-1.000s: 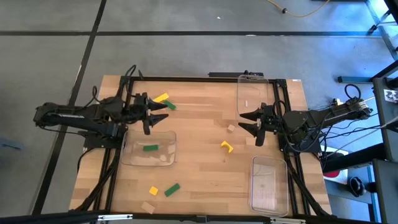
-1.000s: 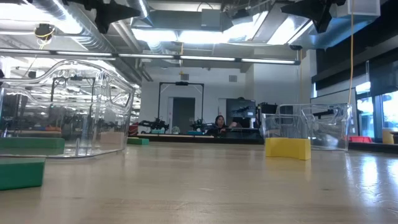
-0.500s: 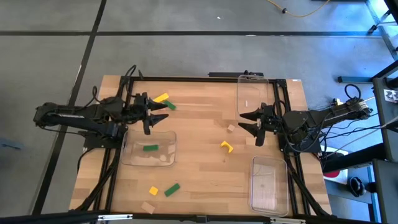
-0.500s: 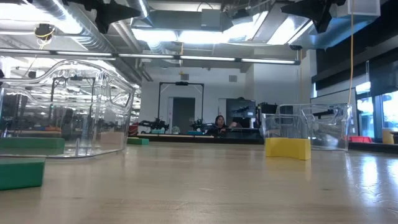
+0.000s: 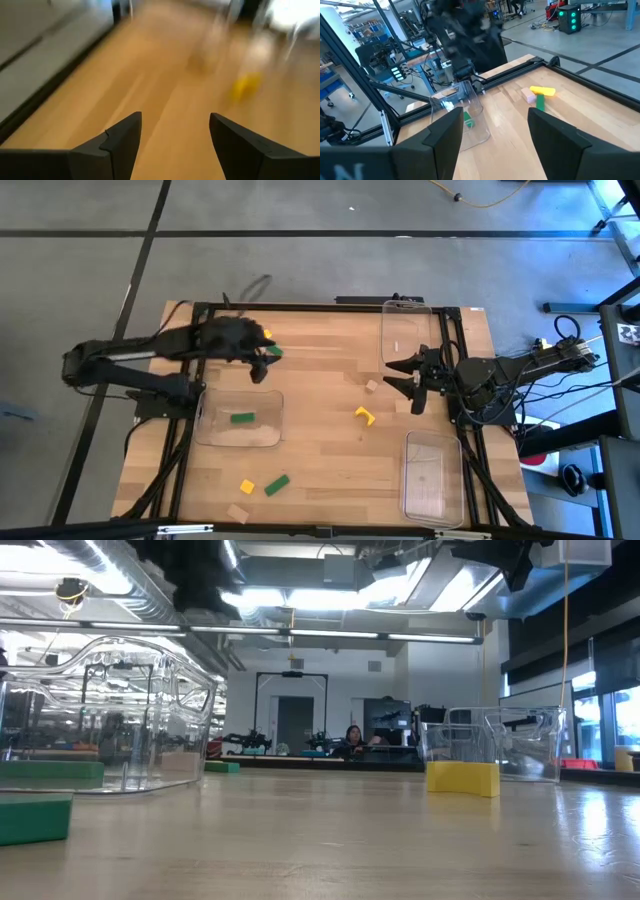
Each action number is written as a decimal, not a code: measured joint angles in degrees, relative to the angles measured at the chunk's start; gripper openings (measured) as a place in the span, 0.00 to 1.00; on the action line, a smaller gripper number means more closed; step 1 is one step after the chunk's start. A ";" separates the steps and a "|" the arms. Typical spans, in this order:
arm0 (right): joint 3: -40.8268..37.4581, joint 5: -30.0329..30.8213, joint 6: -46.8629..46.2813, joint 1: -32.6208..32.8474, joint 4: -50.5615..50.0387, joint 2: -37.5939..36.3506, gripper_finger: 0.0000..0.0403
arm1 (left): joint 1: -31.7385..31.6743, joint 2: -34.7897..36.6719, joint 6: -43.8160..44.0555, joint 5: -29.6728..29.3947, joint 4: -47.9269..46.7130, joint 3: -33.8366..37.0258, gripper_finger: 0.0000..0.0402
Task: Sort & place blocks by color
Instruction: Put the top green block into the left transparent bin
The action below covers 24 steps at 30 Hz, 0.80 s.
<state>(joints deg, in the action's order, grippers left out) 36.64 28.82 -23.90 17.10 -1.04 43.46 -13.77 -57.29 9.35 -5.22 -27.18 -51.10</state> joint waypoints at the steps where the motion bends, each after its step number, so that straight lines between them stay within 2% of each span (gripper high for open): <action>1: 0.00 0.01 0.00 0.00 -0.02 0.00 0.56 | -1.70 -2.77 -4.25 1.86 -3.65 -1.88 0.56; 3: -0.02 0.02 -0.02 0.00 -0.04 0.03 0.56 | -4.47 -8.07 -15.00 4.43 -9.25 -5.10 0.56; 5: -0.04 0.02 -0.02 0.01 -0.04 0.04 0.56 | -6.53 -13.24 -26.60 4.41 -14.22 -7.65 0.56; 8: -0.04 0.02 -0.02 0.00 -0.07 0.03 0.56 | -8.74 -20.14 -42.34 1.41 -17.02 -9.42 0.56; 12: -0.04 0.11 -1.70 0.00 -0.08 0.03 0.56 | -10.96 -27.91 -56.16 -3.52 -16.52 -9.83 0.56; 18: -0.07 0.68 -5.92 0.00 -0.21 0.46 0.56 | -14.81 -37.48 -64.85 -4.36 -14.68 -9.87 0.56; 24: -0.07 0.70 -7.34 0.00 -0.03 1.82 0.56 | -17.98 -43.48 -65.49 -3.56 -10.35 -9.89 0.56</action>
<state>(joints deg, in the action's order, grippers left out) 36.58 29.52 -31.24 17.10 -1.06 45.29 -31.75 -100.77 -56.14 -8.78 -37.52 -60.99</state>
